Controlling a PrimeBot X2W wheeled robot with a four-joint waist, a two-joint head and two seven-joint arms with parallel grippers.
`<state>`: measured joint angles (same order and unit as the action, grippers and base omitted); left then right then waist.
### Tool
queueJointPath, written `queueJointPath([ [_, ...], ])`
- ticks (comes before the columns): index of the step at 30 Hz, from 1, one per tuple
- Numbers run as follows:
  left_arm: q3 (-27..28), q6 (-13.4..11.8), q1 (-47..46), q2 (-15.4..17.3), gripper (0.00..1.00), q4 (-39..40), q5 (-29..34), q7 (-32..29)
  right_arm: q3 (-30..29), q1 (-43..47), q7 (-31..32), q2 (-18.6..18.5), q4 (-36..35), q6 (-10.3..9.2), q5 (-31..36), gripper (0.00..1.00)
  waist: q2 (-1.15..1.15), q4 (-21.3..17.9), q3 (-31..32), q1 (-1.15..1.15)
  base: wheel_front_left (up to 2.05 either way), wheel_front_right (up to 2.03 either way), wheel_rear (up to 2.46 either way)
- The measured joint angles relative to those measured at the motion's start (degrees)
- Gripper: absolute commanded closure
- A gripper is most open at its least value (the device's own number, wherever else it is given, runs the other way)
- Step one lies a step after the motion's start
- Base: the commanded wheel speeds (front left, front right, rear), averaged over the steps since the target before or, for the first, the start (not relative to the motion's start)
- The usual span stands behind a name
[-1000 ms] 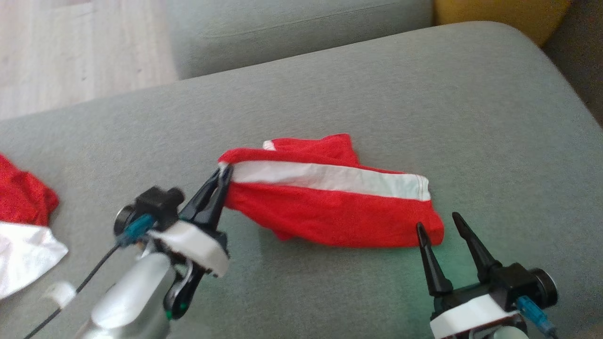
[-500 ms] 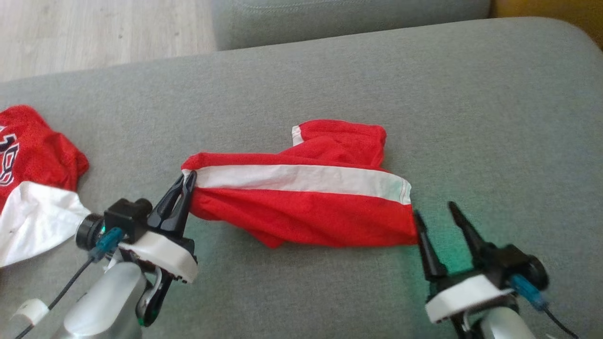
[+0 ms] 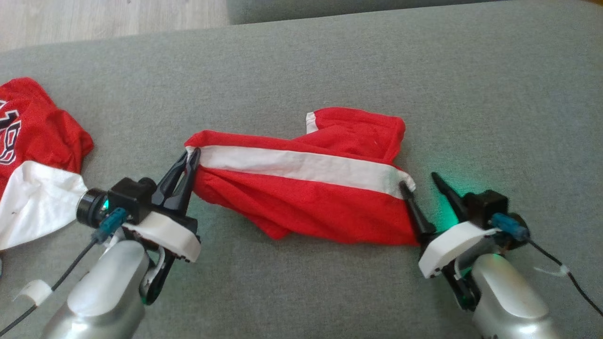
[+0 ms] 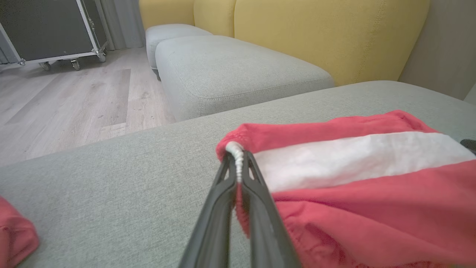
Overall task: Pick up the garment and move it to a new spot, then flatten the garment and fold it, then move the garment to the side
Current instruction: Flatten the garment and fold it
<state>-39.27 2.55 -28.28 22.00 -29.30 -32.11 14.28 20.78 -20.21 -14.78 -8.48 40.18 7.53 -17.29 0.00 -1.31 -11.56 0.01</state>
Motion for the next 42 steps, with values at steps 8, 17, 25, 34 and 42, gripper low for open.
queueJointPath([
  [8,0.49,0.57,-0.05,-1.23,1.0,0.42,1.6,0.01,10.28,-5.93,-0.42,-0.35,8.59,0.0,-6.35,0.73,0.0,1.1,-0.84,-0.01,0.0,0.0,0.0],
  [17,1.88,1.19,-0.1,-1.32,1.0,0.51,3.44,0.01,6.71,-6.9,0.0,-4.68,2.81,0.0,-4.66,1.0,0.0,0.99,0.68,-0.01,0.0,0.0,0.0],
  [25,1.26,3.2,-13.76,-1.02,1.0,2.37,7.76,0.01,-1.13,-14.63,0.0,-10.89,-7.22,0.0,0.84,1.0,0.0,-0.69,-0.87,-0.01,0.0,0.0,0.0],
  [34,2.2,4.56,-47.33,-4.53,1.0,2.04,14.24,0.49,-5.81,-42.96,-0.09,-17.4,-13.9,0.0,4.28,1.0,0.0,-2.34,-9.45,0.0,0.0,0.0,0.0],
  [42,4.93,4.6,-47.51,-6.93,1.0,6.08,17.07,0.52,-5.7,-44.96,-0.16,-19.51,-17.42,0.0,6.15,1.0,0.0,-3.46,-14.96,0.0,0.0,0.0,0.0],
])
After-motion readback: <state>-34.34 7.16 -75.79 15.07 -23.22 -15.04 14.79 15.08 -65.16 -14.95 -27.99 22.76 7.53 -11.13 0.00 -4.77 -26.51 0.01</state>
